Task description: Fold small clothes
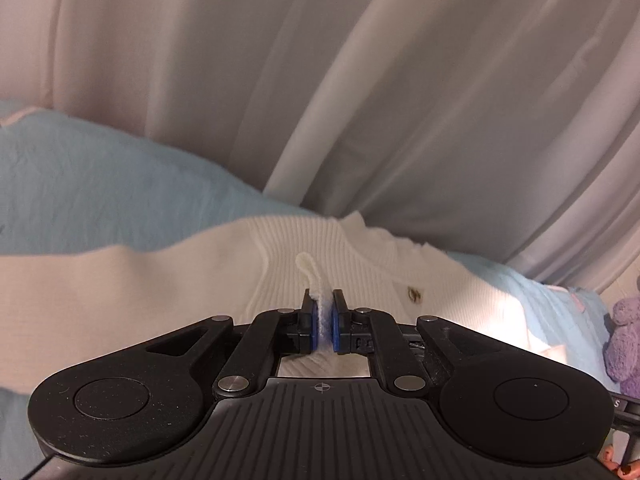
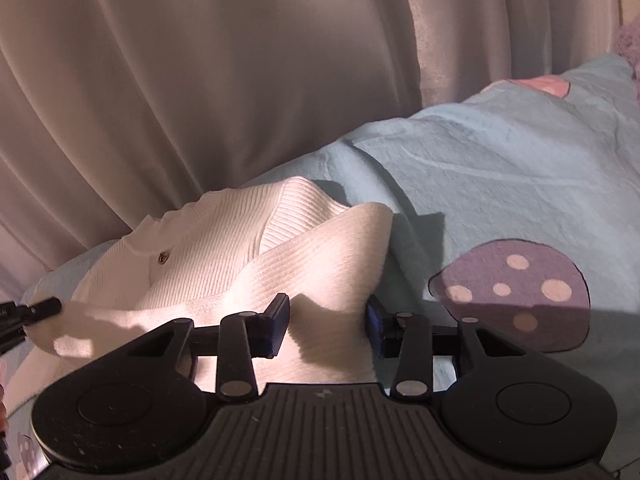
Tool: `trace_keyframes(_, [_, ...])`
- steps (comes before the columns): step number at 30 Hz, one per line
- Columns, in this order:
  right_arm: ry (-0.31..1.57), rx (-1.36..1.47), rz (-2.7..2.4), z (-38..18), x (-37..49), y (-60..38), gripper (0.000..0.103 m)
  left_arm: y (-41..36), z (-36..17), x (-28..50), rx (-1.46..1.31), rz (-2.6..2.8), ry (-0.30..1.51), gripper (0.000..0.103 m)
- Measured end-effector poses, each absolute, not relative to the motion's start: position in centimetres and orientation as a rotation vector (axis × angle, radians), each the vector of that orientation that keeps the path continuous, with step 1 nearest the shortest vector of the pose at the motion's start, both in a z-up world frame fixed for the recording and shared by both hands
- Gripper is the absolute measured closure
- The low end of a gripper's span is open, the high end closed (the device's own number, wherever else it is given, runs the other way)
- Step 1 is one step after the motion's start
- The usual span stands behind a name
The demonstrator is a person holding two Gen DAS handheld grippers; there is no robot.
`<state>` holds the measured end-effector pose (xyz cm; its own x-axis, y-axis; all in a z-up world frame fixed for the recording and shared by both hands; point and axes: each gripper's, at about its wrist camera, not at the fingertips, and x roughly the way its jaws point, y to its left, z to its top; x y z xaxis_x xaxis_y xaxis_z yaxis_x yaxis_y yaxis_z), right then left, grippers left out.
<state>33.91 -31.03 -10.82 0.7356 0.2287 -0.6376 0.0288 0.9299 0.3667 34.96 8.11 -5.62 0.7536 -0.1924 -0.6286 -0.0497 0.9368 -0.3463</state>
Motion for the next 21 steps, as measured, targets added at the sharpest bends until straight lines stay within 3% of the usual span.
trace_keyframes(3, [0.727, 0.34, 0.127, -10.7, 34.0, -30.6, 0.08, 8.2, -5.2, 35.4, -0.274, -0.022, 0.674, 0.095])
trace_keyframes(4, [0.719, 0.32, 0.128, -10.6, 34.0, -30.3, 0.089, 8.5, -5.4, 35.4, -0.28, -0.017, 0.68, 0.095])
trace_keyframes(7, [0.666, 0.233, 0.108, -10.1, 33.6, -29.5, 0.094, 8.8, -6.2, 35.8, -0.293, -0.006, 0.708, 0.095])
trace_keyframes(10, [0.612, 0.119, -0.007, -9.6, 33.4, -29.1, 0.095, 8.6, -6.7, 35.7, -0.308, -0.018, 0.72, 0.095])
trace_keyframes(13, [0.684, 0.129, -0.034, -10.7, 34.6, -29.6, 0.094, 7.5, -7.3, 35.9, -0.286, -0.027, 0.714, 0.094])
trace_keyframes(18, [0.616, 0.119, -0.028, -9.7, 32.9, -29.9, 0.086, 7.0, -8.7, 36.1, -0.218, 0.027, 0.731, 0.092])
trace_keyframes(19, [0.583, 0.131, -0.026, -9.3, 32.5, -30.0, 0.085, 7.4, -8.7, 35.9, -0.228, 0.044, 0.727, 0.09])
trace_keyframes(21, [0.553, 0.166, 0.022, -8.7, 32.1, -29.7, 0.084, 8.0, -8.5, 35.5, -0.236, 0.093, 0.704, 0.073])
